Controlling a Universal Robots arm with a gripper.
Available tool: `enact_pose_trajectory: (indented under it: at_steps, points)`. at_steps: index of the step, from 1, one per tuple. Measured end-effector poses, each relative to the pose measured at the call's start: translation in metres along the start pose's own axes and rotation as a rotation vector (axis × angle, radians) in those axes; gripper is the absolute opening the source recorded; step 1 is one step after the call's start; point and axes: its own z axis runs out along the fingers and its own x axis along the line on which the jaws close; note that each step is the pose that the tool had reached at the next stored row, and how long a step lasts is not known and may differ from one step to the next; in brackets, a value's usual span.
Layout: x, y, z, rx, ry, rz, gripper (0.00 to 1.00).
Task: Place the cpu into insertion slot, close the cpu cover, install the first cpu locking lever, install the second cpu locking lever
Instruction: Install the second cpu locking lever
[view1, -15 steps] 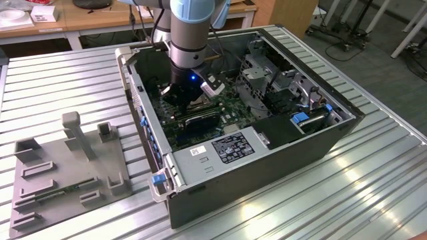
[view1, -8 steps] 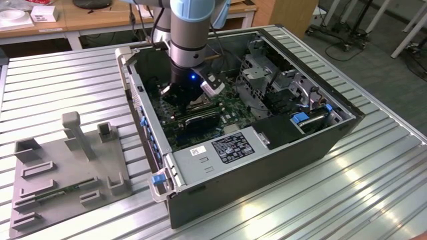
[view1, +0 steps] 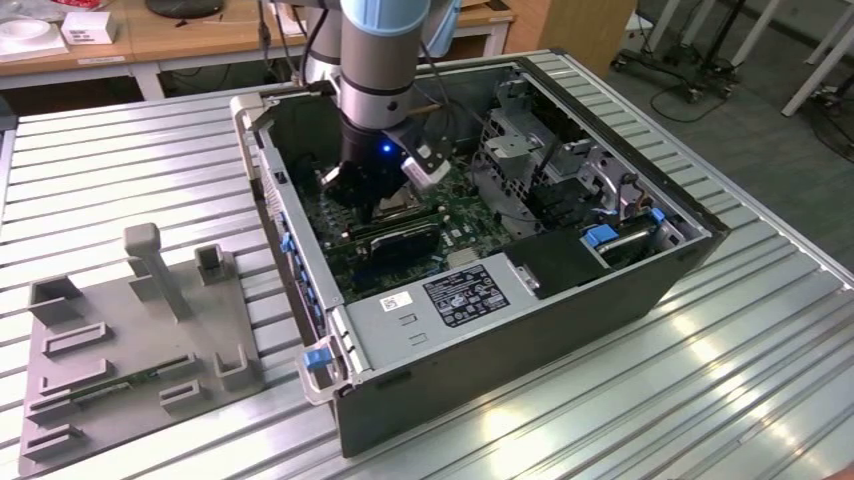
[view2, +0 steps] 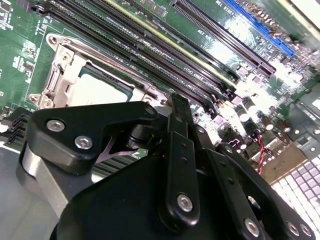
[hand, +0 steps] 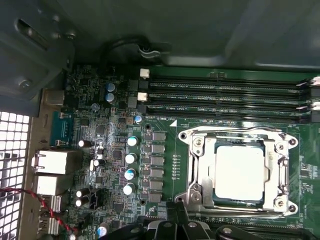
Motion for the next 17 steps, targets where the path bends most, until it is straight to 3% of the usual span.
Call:
enact_pose_trajectory:
  at_steps: [11,17]
  points:
    - [0.0006,0.0015,-0.0206,0.0001,0.0001,0.000,0.11]
    - [0.0006,0.0016,-0.0213,0.0000,-0.0008,0.000,0.11]
